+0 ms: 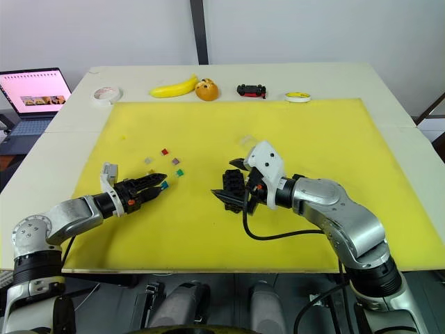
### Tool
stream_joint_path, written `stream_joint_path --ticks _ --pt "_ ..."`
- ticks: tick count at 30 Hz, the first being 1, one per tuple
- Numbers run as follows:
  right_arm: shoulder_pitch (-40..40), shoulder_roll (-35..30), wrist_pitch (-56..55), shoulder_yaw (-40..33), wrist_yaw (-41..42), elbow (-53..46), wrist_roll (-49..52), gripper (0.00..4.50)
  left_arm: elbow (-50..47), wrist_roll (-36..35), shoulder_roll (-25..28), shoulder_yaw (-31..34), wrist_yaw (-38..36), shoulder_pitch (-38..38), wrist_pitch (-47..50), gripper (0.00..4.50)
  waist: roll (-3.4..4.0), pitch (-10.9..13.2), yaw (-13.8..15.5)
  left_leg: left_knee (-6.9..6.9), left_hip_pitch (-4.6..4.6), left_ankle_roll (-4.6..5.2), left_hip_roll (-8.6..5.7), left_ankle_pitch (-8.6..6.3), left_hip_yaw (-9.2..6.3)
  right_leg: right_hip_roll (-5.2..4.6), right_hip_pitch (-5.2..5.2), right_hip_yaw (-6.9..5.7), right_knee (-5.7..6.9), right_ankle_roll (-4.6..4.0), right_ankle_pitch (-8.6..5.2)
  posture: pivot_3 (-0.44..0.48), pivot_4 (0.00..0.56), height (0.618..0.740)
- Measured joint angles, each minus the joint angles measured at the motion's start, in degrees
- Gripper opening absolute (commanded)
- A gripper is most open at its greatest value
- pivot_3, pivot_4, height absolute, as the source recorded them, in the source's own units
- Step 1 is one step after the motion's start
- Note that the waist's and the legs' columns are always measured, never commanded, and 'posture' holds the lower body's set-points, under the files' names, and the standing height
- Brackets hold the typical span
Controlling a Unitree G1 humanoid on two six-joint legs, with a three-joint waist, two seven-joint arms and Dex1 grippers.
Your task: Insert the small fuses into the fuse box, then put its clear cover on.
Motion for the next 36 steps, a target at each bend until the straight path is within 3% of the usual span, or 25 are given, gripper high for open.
stream_joint_path --ticks 11,14,15,27,31,36 --pt "0.4 -0.9 0.0 -0.5 0.6 0.0 0.0 4.5 0.3 0.6 0.4 0.0 -2.4 0.7 -0.1 2.74 0.0 0.0 -0.1 -0.02 0.0 0.0 0.02 0.0 0.02 0.01 -0.03 0.0 -0.01 0.0 0.0 0.0 0.15 0.74" --pt "0.4 -0.9 0.0 -0.5 0.7 0.0 0.0 4.5 0.5 1.6 0.4 -0.1 -3.0 0.7 -0.1 1.95 0.0 0.0 -0.1 -0.02 0.0 0.0 0.02 0.0 0.02 0.01 -0.03 0.0 -0.01 0.0 0.0 0.0 0.15 0.74" --pt "0.4 -1.0 0.0 -0.5 0.8 0.0 0.0 4.5 0.7 2.2 0.4 -0.3 -3.2 0.7 -0.1 1.48 0.0 0.0 -0.1 -0.02 0.0 0.0 0.02 0.0 0.02 0.01 -0.02 0.0 -0.01 0.0 0.0 0.0 0.15 0.74" --pt "0.3 -1.3 0.2 -1.4 1.1 0.0 0.0 4.5 1.7 4.0 0.4 -0.7 -5.2 0.1 0.4 1.48 0.01 0.0 -0.1 -0.03 0.0 0.01 0.02 0.0 0.02 0.0 -0.03 0.0 -0.01 0.0 0.0 0.0 0.15 0.74" --pt "0.3 -1.3 0.2 -1.5 1.1 0.0 0.0 4.5 1.3 5.8 0.6 -1.2 -6.2 0.0 0.6 0.09 0.03 0.0 -0.1 -0.03 0.0 0.01 0.03 -0.01 0.02 0.0 -0.02 0.0 -0.01 0.0 0.0 0.0 0.15 0.74" --pt "0.4 -1.4 0.2 -1.7 1.2 0.0 0.0 4.5 0.9 7.1 0.5 -1.2 -7.4 0.0 1.1 0.04 0.1 -0.1 -0.1 -0.05 0.03 0.01 0.05 -0.01 0.03 0.02 -0.02 0.0 -0.01 0.0 0.0 0.0 0.15 0.74"
